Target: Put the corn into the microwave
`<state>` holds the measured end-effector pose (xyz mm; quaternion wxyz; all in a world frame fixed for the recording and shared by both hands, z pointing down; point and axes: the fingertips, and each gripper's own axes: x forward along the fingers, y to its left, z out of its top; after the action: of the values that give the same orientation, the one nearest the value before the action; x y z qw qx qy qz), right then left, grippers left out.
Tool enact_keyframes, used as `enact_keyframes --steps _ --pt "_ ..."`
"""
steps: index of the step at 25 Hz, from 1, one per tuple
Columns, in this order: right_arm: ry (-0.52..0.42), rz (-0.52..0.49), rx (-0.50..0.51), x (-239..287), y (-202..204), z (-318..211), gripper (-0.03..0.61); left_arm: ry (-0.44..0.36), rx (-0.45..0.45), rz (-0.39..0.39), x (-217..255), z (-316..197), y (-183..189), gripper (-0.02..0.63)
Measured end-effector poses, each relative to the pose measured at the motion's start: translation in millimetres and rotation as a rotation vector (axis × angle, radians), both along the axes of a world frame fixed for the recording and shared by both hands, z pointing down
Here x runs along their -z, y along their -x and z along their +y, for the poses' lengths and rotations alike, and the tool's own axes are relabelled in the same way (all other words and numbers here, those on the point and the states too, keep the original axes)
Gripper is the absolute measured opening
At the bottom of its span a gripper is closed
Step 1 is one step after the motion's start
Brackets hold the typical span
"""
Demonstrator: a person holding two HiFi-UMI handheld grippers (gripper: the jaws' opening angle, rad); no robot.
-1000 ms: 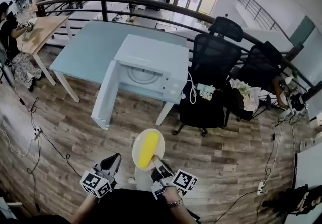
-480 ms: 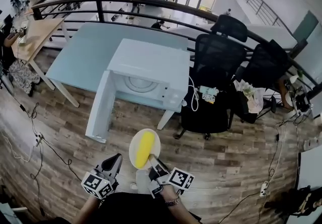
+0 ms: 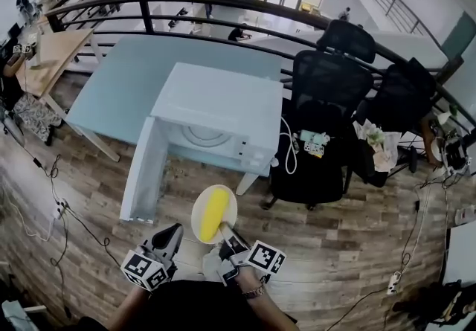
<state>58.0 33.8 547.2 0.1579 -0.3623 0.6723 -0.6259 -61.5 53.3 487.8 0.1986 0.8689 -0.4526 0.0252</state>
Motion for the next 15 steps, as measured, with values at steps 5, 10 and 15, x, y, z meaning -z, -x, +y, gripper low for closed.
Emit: enact_keyframes --steps 5,10,15 --pt "-0.008 0.028 0.034 -15 -3 -35 0.031 -0.035 0.033 0.005 11 -28 -6 0.003" --pt "-0.008 0.021 0.062 -26 3 -61 0.032 -0.048 0.071 0.007 14 -46 -9 0.003" --pt "-0.017 0.028 0.07 -33 12 -85 0.032 -0.057 0.078 0.002 21 -62 -15 0.003"
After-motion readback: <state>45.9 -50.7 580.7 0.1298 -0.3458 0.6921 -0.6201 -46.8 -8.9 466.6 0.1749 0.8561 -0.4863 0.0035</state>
